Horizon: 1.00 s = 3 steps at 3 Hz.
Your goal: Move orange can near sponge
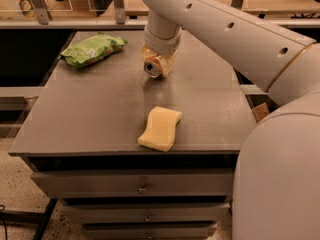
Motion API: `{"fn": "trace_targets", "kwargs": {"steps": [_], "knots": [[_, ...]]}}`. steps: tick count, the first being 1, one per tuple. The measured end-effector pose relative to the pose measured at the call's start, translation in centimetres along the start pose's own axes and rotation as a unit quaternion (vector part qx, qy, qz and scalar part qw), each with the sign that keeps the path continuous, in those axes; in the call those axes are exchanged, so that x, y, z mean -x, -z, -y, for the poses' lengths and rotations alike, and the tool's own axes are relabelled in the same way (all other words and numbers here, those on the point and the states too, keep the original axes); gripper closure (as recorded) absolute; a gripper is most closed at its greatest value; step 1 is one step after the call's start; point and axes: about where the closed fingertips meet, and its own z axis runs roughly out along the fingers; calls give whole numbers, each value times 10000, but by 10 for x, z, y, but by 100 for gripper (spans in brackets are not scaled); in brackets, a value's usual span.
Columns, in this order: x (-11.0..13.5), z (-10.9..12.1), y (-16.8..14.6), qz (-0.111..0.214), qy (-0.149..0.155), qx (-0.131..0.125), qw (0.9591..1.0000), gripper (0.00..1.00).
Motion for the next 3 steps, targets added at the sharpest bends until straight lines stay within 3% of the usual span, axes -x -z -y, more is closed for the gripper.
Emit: {"fn": "trace_targets", "kwargs": {"steps": [1,2,3], "knots": [[-2,-2,5,260,-86,-192,9994,100],[-10,-14,30,473,-176,-440,9978,100],[-10,-41,59,576,-216,-640,9961,100]]}}
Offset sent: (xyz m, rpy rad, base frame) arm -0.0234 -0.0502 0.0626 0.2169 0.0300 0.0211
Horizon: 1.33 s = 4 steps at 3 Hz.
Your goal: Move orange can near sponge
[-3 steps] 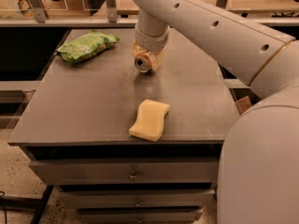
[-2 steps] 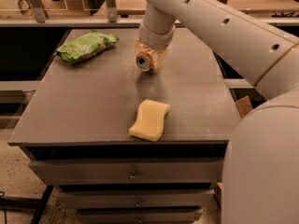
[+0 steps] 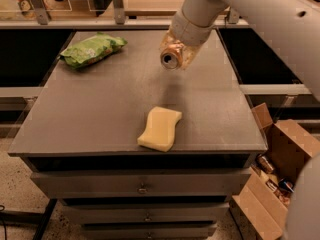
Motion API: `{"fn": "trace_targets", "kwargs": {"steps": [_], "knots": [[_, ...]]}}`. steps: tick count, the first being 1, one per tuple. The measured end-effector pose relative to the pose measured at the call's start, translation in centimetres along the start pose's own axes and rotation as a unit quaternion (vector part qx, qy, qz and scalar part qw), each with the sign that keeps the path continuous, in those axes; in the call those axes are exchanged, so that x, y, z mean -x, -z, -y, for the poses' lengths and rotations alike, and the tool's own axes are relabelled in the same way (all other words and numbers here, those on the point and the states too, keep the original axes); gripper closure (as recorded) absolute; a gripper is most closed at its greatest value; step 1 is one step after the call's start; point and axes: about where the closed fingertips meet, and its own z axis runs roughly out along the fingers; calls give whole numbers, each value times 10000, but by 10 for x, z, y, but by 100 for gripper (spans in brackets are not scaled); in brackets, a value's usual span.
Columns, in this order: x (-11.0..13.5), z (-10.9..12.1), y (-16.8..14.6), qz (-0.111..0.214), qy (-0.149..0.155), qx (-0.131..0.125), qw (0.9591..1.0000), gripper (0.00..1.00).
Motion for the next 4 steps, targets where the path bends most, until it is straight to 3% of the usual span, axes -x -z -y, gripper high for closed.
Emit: {"fn": "trace_targets", "kwargs": {"steps": [1,2,3,4], "knots": [[10,-36,27,4,-56,-41,10000,100],[30,-82,38,323,-155,-125,9993,100],[30,-80,37,320,-143,-121,9993,100],[40,-86,48,285,129,-315,9990,100]]}}
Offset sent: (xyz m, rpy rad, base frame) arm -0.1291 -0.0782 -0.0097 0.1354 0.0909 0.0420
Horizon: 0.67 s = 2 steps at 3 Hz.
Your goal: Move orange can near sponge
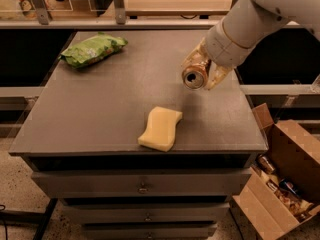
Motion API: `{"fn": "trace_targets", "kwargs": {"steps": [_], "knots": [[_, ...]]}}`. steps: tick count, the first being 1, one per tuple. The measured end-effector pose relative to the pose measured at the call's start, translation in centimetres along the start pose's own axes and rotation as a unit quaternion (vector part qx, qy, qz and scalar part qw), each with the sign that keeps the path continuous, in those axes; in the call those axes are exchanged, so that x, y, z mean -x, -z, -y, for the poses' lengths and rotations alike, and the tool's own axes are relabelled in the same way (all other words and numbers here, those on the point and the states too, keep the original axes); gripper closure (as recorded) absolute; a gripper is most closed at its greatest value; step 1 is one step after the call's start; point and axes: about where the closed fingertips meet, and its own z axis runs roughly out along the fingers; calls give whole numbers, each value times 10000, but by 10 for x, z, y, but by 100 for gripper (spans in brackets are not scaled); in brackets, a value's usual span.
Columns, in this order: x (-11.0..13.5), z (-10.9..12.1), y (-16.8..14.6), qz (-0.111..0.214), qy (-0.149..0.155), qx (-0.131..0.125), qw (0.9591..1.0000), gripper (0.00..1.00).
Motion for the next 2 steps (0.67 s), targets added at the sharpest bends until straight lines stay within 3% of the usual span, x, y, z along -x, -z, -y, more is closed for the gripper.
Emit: {"fn": "trace_targets", "kwargs": {"steps": [1,2], "knots": [[30,-10,22,-59,578,-202,9981,100],[59,-28,37,-78,886,-206,9958,100]]}}
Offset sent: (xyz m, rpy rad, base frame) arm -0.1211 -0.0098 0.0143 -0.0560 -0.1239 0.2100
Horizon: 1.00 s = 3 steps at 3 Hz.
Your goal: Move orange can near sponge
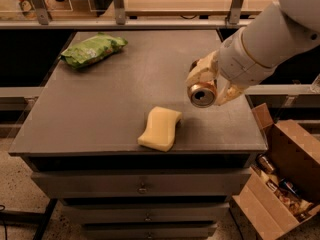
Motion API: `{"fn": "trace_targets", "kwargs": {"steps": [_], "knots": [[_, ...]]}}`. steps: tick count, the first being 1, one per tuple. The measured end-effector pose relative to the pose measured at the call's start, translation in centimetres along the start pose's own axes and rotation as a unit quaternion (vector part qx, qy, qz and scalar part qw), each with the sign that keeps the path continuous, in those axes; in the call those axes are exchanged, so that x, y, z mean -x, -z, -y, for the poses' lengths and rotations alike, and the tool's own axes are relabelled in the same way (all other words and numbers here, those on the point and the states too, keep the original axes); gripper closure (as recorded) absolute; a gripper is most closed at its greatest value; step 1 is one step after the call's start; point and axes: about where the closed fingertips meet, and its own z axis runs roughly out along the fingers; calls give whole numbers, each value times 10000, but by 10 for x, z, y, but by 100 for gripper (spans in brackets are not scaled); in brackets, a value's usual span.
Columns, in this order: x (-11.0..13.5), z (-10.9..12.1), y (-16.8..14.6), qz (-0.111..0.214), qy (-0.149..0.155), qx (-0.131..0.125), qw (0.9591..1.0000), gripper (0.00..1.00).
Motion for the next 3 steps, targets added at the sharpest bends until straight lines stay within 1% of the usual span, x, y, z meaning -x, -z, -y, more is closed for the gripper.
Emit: {"fn": "trace_targets", "kwargs": {"steps": [1,2,3], "knots": [[31,-13,3,-43,222,163,9996,100],[58,-25,-5,38,362,301,9989,100],[74,-36,-16,96,345,376,9987,100]]}}
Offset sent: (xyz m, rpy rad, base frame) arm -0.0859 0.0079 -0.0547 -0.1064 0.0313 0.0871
